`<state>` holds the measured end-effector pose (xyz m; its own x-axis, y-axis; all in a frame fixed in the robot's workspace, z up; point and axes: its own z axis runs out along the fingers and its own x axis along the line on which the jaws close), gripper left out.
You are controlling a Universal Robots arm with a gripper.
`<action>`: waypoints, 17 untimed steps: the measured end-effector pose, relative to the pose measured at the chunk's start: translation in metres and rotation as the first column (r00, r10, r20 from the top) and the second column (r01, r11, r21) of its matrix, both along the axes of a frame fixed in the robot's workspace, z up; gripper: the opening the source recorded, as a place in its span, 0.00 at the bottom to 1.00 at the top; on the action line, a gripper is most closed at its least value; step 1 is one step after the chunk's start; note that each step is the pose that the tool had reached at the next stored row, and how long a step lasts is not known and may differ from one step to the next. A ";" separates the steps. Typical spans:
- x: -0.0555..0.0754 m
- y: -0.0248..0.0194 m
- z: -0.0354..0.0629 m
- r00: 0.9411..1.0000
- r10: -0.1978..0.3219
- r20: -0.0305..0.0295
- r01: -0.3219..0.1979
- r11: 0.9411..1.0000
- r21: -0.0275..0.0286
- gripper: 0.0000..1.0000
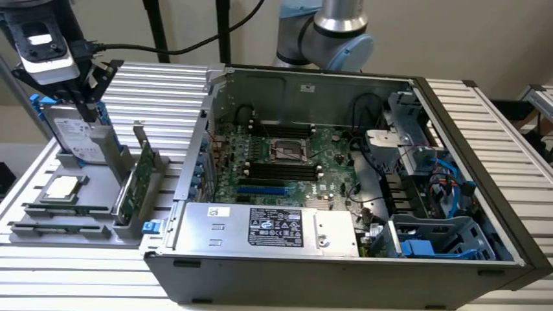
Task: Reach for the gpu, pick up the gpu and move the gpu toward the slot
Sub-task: 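Reach for the gpu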
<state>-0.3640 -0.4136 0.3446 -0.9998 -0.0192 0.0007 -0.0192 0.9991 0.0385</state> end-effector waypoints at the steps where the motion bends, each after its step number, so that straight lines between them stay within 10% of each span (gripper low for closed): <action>1: 0.003 -0.0028 -0.0001 1.000 0.000 0.000 0.000 1.000 0.000 0.11; 13: 0.038 -0.0324 -0.0039 1.000 0.000 0.000 0.000 1.000 0.000 0.11; 17: 0.039 -0.0337 -0.0041 1.000 0.000 -0.001 0.000 1.000 0.000 0.11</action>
